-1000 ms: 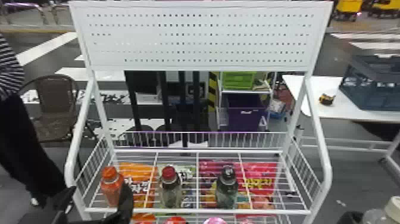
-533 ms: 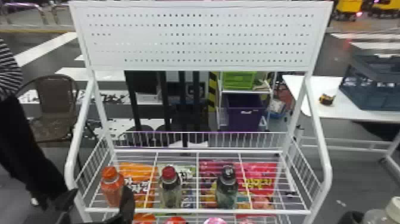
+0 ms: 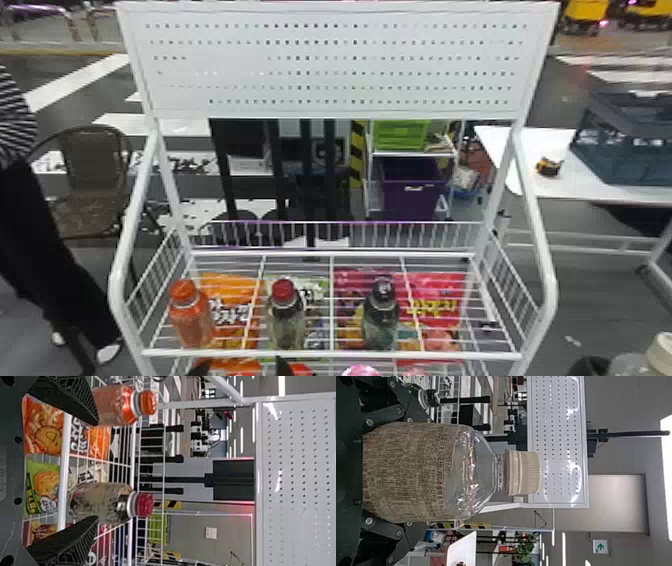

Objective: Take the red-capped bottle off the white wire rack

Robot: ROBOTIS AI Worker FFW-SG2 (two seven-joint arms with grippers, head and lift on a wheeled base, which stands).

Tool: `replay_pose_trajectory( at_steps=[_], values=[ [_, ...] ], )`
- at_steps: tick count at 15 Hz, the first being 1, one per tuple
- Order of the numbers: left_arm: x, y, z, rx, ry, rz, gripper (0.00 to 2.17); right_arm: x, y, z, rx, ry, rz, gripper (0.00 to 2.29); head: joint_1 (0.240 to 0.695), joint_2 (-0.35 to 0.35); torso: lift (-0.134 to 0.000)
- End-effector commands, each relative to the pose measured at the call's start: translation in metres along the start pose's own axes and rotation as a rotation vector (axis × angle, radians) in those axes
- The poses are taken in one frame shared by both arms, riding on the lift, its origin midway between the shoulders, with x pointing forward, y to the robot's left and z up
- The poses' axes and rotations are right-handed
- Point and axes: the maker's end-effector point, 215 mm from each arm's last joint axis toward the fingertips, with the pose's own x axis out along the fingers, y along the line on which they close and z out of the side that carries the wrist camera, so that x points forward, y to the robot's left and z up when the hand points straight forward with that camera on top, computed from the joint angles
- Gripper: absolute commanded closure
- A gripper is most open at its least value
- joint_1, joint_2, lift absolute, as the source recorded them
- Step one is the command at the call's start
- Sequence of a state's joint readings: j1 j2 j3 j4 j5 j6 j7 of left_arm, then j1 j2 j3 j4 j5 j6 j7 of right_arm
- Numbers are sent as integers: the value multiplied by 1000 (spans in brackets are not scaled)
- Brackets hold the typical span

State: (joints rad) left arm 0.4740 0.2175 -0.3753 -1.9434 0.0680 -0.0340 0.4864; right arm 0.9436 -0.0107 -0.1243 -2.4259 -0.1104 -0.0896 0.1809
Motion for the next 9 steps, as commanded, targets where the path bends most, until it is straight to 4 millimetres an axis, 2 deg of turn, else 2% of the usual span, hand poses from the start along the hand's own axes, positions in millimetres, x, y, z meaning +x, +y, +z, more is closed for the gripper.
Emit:
replay_pose_trajectory(
  at_steps=[1,5,7,9],
  values=[
    [11,-26,-15,-13,-13,-33,39,-1,0,0,0,0,0,836,499,0,0],
    [40,-51,-32,-11,3,-56,39,-3,0,4,-4,-16,0,836,499,0,0],
    [56,-55,-42,8,14,-54,39,-4,-1,2,-3,-15,-2,836,499,0,0],
    [71,-58,-44,17,12,-51,39,-5,-1,3,-4,-23,-2,836,499,0,0]
  ],
)
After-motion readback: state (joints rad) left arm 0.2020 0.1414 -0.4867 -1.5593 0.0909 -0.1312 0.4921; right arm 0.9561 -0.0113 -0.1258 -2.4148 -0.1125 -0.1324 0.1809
